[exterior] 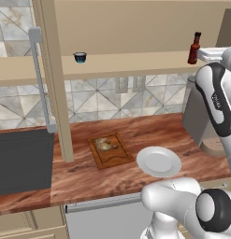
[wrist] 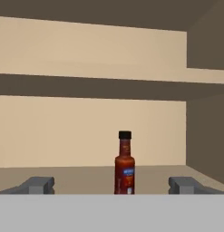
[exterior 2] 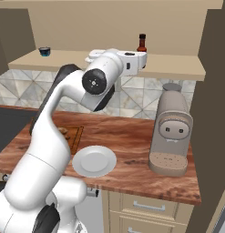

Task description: Pick the chicken drumstick from the plate and place it on the cutting board. Then pick the condiment bottle from the cabinet and place it next to the cutting board.

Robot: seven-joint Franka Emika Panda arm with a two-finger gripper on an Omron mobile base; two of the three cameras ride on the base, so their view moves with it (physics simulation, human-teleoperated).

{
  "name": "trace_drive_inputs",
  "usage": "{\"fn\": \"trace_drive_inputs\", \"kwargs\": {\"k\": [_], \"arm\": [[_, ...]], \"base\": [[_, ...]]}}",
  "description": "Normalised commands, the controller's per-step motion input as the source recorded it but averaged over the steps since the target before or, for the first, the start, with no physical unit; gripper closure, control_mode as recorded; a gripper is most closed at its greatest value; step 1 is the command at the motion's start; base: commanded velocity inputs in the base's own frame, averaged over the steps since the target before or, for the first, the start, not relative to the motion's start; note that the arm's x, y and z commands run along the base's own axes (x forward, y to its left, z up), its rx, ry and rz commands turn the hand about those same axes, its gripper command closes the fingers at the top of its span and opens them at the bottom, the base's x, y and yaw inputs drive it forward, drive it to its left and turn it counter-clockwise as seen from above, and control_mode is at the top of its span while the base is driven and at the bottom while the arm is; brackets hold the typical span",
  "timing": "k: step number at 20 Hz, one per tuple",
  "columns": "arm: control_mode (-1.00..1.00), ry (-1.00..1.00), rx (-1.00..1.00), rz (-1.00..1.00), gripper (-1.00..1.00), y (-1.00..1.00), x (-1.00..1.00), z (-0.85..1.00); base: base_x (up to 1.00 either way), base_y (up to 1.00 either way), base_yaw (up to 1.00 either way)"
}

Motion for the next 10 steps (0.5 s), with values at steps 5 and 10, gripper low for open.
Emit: {"fn": "trace_drive_inputs", "kwargs": {"k": [5,10], "arm": [[-1.00,0.00,0.00,0.00,-1.00,0.01,0.08,0.00],[-1.00,0.00,0.00,0.00,-1.00,0.00,0.13,0.00]], "base": [[0.00,0.00,0.00],[0.00,0.00,0.00]]}}
